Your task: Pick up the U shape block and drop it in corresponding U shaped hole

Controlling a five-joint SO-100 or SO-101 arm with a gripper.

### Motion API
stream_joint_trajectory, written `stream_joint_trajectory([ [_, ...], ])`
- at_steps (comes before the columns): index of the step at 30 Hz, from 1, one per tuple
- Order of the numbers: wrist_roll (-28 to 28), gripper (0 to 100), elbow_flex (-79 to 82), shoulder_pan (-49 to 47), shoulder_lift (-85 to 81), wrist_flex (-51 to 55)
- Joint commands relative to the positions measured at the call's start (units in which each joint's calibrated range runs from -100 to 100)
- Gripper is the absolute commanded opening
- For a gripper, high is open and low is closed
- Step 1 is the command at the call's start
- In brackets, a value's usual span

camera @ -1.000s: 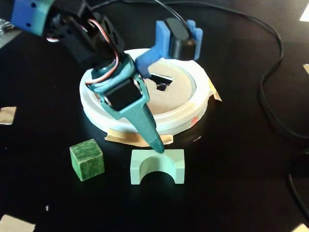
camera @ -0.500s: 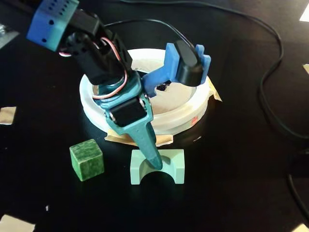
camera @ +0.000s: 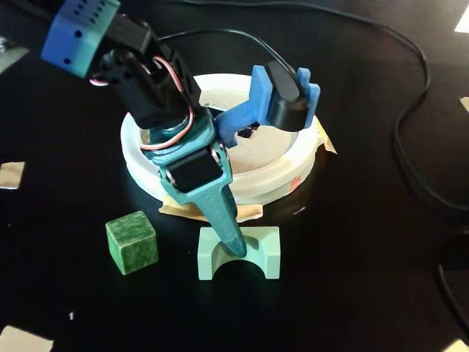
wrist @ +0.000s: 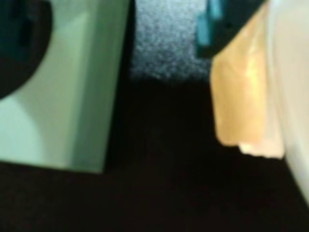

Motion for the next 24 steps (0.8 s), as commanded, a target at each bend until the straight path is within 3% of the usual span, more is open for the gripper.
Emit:
stream_joint_trajectory([
  [1, 0.1, 56, -5.27, 1.35, -1.53, -0.44],
  [4, 0.15, 53, -5.27, 1.35, -1.53, 0.16],
  [8, 0.15, 30, -5.27, 1.35, -1.62, -0.14],
  [13, 0.15, 12, -5.27, 1.35, -1.62, 0.26],
  [17, 0.15, 7, -5.27, 1.48, -1.62, 0.26],
  [24, 0.2, 7, -5.18, 1.6, -4.75, 0.36],
])
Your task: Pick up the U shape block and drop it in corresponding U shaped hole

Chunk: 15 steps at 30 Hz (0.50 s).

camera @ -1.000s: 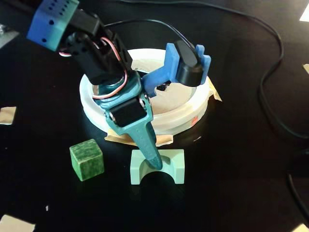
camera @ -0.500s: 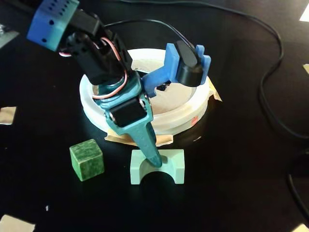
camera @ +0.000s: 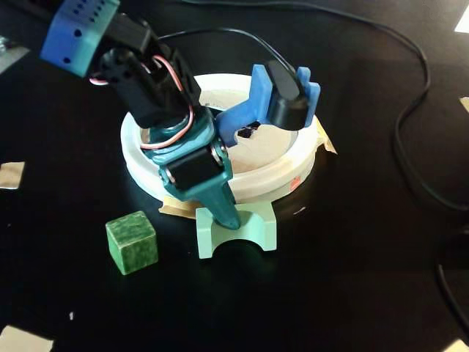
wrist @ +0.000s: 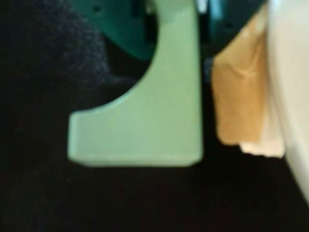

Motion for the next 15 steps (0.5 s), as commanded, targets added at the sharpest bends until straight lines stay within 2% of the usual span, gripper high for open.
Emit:
stream_joint_trajectory([
  [1, 0.2, 7, -5.18, 1.5, -4.75, 0.36],
  [8, 0.34, 7, -5.18, 3.37, -5.29, 0.46],
  [15, 2.2, 7, -4.63, 7.24, -18.64, 4.17],
])
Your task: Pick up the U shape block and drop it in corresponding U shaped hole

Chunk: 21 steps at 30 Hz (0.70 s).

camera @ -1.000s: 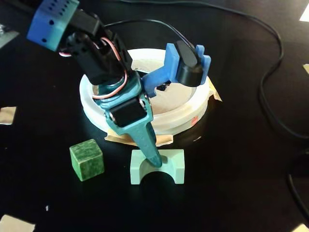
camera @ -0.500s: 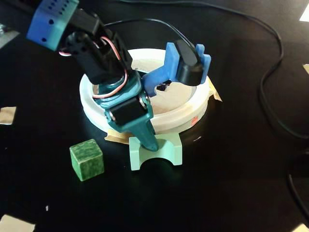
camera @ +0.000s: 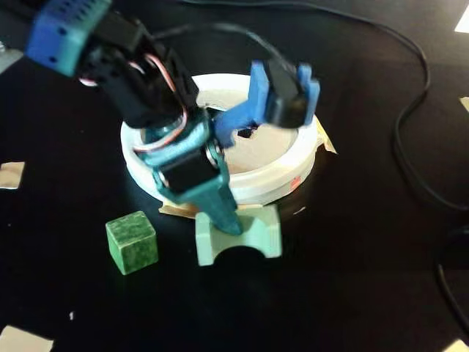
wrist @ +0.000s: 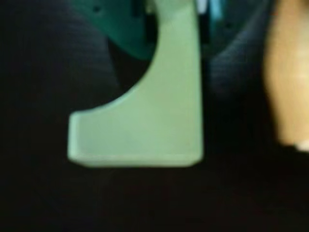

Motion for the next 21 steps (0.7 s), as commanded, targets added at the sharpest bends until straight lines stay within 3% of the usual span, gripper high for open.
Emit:
stream_joint_trajectory([
  [1, 0.78, 7, -4.82, 1.92, -15.7, 6.98],
  [7, -0.59, 7, -5.27, 0.18, -29.41, 23.94],
  [11, -7.23, 7, -4.63, -6.81, -34.78, 30.87],
  [16, -13.53, 7, -5.18, -20.92, -33.62, 31.37],
  [21, -18.85, 7, -5.27, -28.16, -27.26, 27.35],
])
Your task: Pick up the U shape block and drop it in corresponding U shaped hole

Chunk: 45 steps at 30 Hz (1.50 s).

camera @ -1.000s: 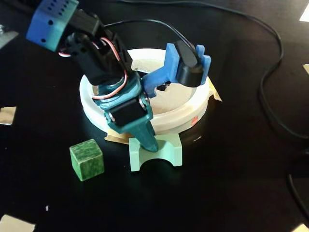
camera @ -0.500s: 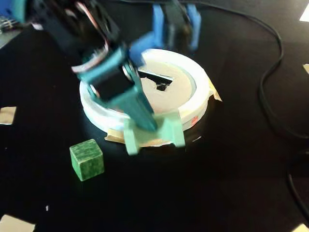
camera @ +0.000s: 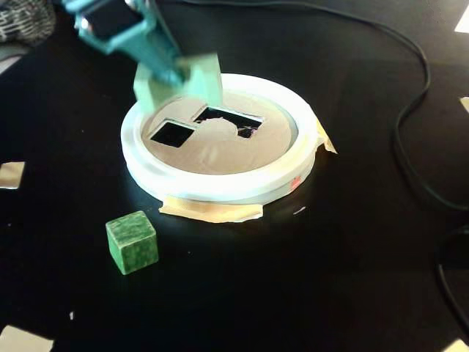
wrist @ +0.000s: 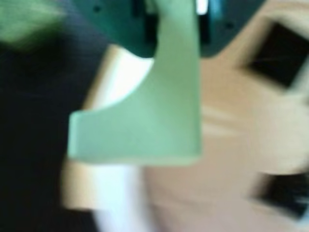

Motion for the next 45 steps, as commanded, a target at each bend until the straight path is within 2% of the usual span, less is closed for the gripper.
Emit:
stream_joint_trajectory([
  [1, -4.84, 7, -5.27, -6.93, 3.33, -5.7],
  [7, -5.62, 7, -5.36, -8.31, 14.53, -23.26],
  [11, -8.4, 7, -5.36, -8.31, 18.47, -27.88],
  [24, -16.46, 7, -5.27, -17.3, 19.99, -28.38],
  [45, -16.31, 7, -13.56, -17.3, 32.89, -28.48],
])
